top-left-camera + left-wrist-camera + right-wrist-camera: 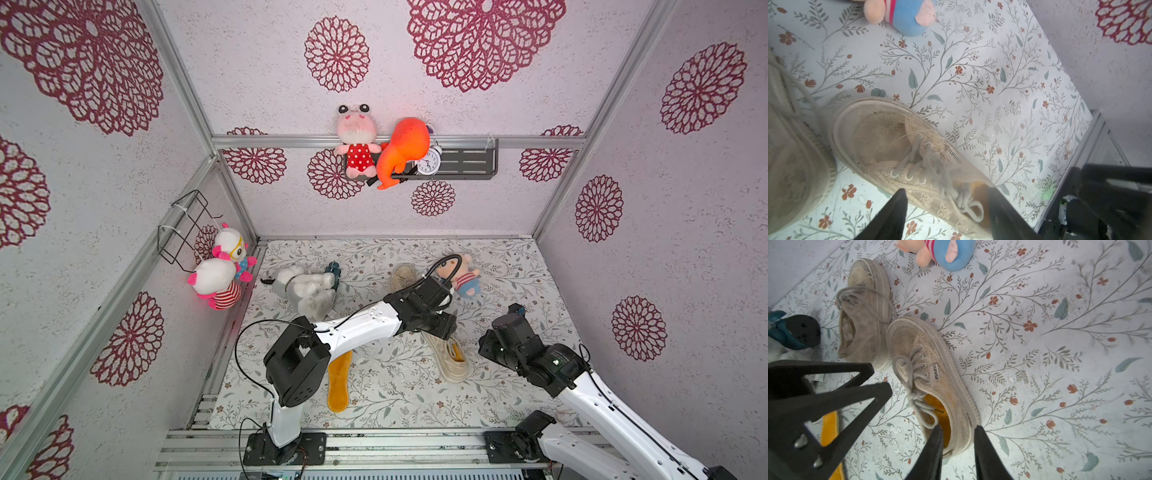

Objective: Remove the insole from the shoe
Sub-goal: Untie the shoelace on the shoe.

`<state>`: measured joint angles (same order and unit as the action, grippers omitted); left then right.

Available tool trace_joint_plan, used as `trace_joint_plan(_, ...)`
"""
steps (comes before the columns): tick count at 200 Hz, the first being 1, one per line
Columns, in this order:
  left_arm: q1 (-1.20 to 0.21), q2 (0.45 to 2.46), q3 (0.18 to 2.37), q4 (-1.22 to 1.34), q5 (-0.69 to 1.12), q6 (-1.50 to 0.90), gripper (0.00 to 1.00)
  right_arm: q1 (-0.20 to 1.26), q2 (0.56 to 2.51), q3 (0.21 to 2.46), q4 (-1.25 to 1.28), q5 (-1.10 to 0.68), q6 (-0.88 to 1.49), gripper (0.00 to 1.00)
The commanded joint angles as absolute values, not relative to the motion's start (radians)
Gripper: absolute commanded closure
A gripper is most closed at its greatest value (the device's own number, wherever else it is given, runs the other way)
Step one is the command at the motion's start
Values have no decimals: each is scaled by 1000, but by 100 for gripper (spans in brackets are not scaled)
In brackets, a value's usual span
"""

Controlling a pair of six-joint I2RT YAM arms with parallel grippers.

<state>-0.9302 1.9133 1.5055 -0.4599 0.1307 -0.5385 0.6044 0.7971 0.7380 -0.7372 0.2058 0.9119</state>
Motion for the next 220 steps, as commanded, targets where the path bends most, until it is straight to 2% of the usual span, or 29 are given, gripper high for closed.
trace_joint_plan(1, -925, 1900, 1490, -486, 136, -663, 38, 601, 799, 710, -635, 69, 879, 77)
trace_joint_plan(26, -917, 1803, 1392, -372, 67, -685, 39, 601, 898, 725, -591, -58, 728, 79)
trace_joint_plan(60, -913, 1632, 1234, -154, -65, -644, 36, 601, 1011, 761, -643, -26, 523, 82)
trace_joint_plan(90, -901, 1558, 1154, -95, -126, -626, 34, 601, 1104, 790, -625, -64, 411, 82)
trace_joint_plan(117, -896, 1532, 1113, -95, -143, -638, 34, 601, 1144, 808, -586, -102, 373, 79)
trace_joint_plan(155, -894, 1511, 1068, -64, -162, -660, 32, 601, 1191, 814, -586, -120, 341, 79)
trace_joint_plan(220, -885, 1509, 1056, -36, -158, -657, 31, 600, 1244, 830, -602, -97, 320, 71)
